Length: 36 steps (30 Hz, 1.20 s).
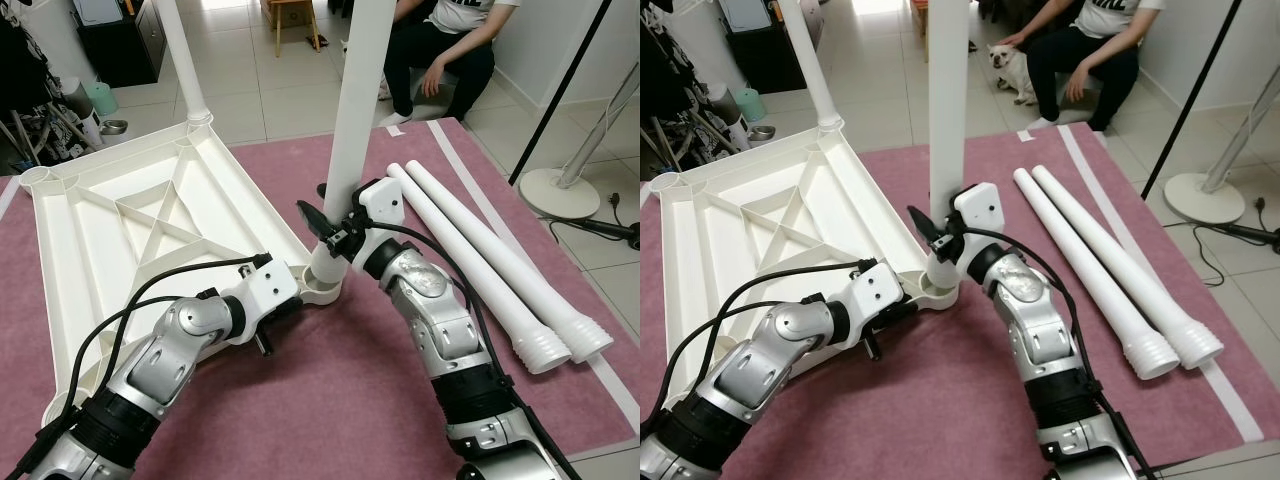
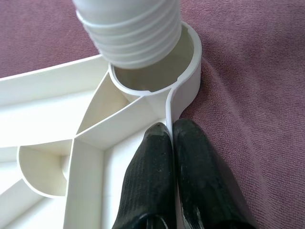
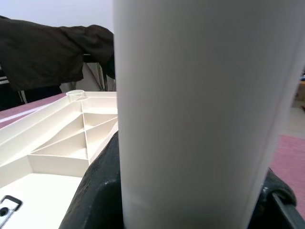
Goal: Building children table
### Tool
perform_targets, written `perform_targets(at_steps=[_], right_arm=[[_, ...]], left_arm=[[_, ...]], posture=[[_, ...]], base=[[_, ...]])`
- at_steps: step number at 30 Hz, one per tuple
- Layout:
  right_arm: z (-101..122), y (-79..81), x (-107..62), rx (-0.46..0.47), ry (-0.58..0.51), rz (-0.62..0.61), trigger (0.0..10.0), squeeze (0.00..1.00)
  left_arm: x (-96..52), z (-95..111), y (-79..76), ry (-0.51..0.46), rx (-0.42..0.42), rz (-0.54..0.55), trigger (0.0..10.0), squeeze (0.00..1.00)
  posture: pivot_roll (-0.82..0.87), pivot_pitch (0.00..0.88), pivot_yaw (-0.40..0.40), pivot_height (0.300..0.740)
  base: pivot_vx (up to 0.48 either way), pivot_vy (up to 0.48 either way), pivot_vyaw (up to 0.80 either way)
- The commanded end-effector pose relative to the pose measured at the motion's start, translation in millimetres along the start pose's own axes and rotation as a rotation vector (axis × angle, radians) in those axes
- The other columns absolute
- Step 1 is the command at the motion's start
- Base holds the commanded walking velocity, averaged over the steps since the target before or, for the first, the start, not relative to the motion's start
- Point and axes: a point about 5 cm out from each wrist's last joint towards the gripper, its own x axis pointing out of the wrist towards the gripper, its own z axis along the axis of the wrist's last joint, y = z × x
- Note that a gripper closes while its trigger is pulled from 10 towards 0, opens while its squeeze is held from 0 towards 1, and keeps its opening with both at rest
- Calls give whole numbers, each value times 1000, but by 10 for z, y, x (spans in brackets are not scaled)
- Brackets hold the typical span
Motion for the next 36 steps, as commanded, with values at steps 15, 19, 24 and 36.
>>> perform_targets(at_steps=[15,19,24,36], right_arm=[[-27,190,36,49,14,76,10000,0],[-50,205,18,55,23,76,10000,0],[-96,236,-74,67,49,76,10000,0],[-207,-6,-164,3,97,-20,10000,0]], left_arm=[[36,-173,-77,93,-16,-14,0,0],[38,-172,-80,96,-13,-17,3255,0],[49,-185,-78,110,-14,-13,10000,0],[52,-192,-44,117,-12,-10,10000,0]], posture=[[3,0,83,740],[4,0,82,740],[4,0,82,740],[-11,0,104,740]], base=[[0,0,0],[0,0,0],[0,0,0],[0,0,0]])
